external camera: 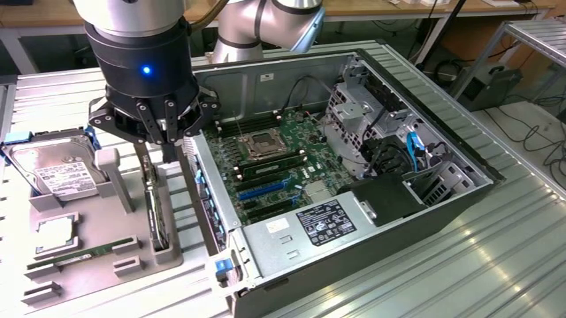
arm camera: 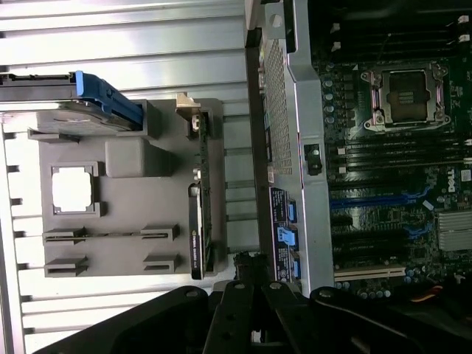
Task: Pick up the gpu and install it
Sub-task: 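Reach for the gpu, then pick up the gpu and move the gpu toward the slot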
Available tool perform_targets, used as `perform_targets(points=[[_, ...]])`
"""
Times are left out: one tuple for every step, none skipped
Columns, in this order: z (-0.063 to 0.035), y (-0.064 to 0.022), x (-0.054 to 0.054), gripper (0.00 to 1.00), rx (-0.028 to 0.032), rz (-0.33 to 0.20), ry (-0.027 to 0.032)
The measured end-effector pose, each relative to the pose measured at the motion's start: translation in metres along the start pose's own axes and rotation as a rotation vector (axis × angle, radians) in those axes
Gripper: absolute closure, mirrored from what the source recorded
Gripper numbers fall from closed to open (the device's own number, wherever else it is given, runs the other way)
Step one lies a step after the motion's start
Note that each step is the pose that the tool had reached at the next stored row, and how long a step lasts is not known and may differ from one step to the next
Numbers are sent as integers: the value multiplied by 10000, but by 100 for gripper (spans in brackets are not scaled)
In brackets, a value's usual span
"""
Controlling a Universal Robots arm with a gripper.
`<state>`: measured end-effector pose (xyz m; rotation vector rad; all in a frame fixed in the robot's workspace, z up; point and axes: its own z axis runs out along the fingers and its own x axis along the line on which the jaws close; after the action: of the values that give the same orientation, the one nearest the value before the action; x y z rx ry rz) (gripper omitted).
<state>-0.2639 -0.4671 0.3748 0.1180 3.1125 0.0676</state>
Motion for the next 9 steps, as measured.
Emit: perform_targets(points=[[0, 0, 0, 89, -1, 0, 0], [0, 0, 0, 89, 0, 0, 0], [0, 0, 0, 89, 0, 0, 0], [0, 0, 0, 89, -1, 0, 0], [0, 0, 0, 89, 0, 0, 0], [0, 0, 0, 89, -1, 0, -1], [0, 0, 0, 89, 0, 0, 0], [0, 0, 0, 89, 0, 0, 0], [0, 0, 0, 83, 0, 0, 0]])
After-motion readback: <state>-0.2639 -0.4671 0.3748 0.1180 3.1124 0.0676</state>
